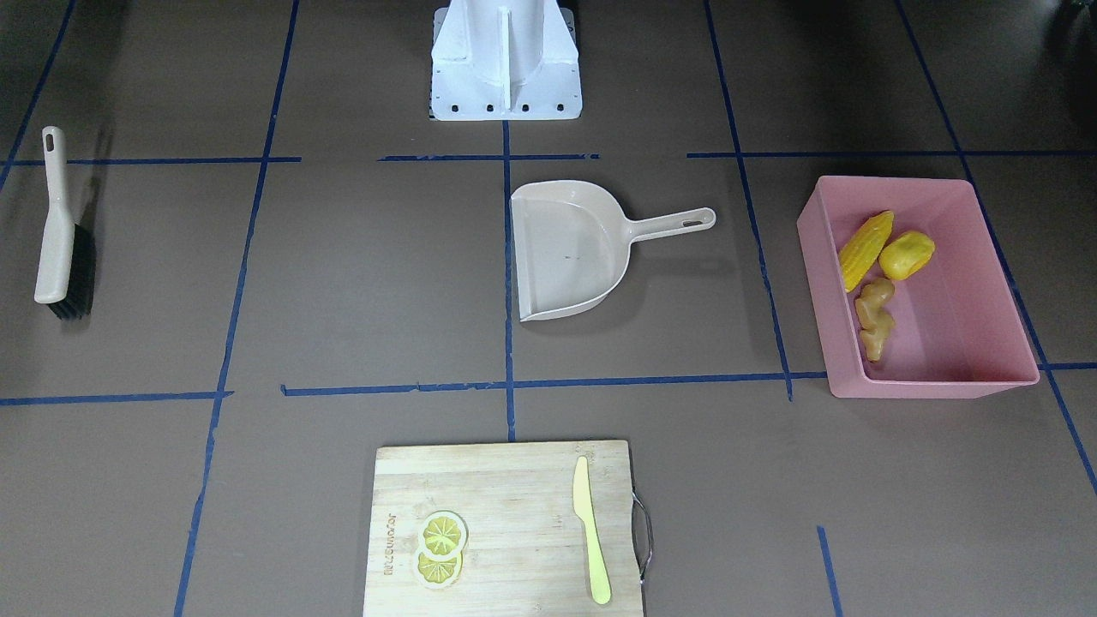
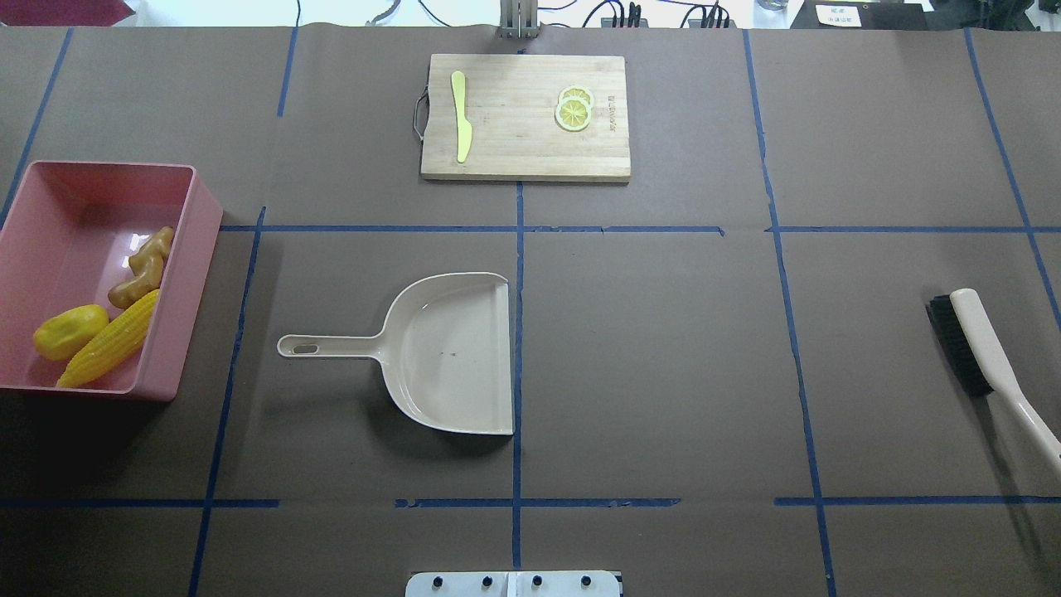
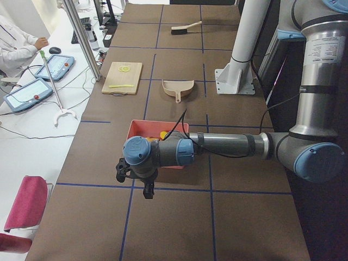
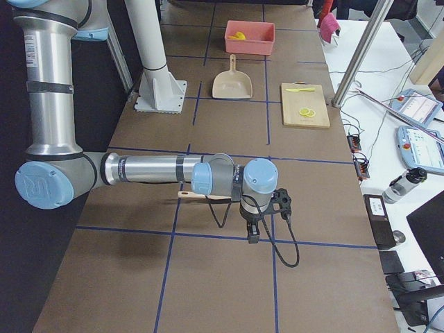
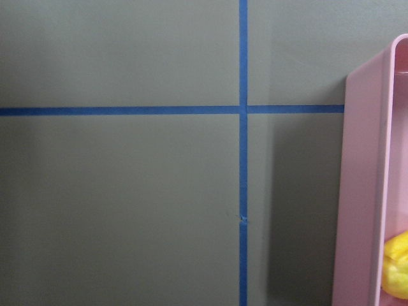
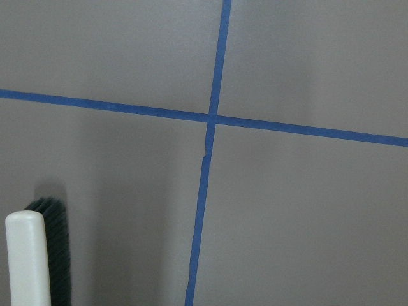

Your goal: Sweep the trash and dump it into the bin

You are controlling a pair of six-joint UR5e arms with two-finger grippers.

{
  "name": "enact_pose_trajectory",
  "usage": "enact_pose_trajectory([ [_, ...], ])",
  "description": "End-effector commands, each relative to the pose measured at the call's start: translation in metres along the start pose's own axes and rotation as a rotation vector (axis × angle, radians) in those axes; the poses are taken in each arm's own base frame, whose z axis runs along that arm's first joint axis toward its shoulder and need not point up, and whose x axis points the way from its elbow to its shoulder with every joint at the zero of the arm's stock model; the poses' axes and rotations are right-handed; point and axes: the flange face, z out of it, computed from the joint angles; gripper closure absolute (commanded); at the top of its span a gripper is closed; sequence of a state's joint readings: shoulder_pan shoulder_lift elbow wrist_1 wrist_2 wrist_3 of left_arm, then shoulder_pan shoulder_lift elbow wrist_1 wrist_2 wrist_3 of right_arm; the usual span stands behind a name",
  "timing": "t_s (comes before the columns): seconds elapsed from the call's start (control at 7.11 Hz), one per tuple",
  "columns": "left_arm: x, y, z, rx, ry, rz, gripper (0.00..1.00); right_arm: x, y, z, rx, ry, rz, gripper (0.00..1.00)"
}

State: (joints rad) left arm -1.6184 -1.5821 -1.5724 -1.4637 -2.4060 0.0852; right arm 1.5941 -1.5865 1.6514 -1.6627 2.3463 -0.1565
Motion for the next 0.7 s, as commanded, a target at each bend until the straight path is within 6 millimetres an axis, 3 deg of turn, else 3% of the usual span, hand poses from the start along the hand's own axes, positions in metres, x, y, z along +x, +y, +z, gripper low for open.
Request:
enact_pose_trajectory([
  [0.0,-0.0008,-0.006,-0.0098,0.013,-0.086,0.013,0.0,-0.0109,0.0105,-0.0018,-0.011,-0.002,-0.004,0.0],
  [0.56,-0.0049,-0.0041,-0.0051,0.004,-0.078,0.002,0.0,-0.0143,0.0167,-0.0044,-0.009,-0.002,-0.006,0.0],
])
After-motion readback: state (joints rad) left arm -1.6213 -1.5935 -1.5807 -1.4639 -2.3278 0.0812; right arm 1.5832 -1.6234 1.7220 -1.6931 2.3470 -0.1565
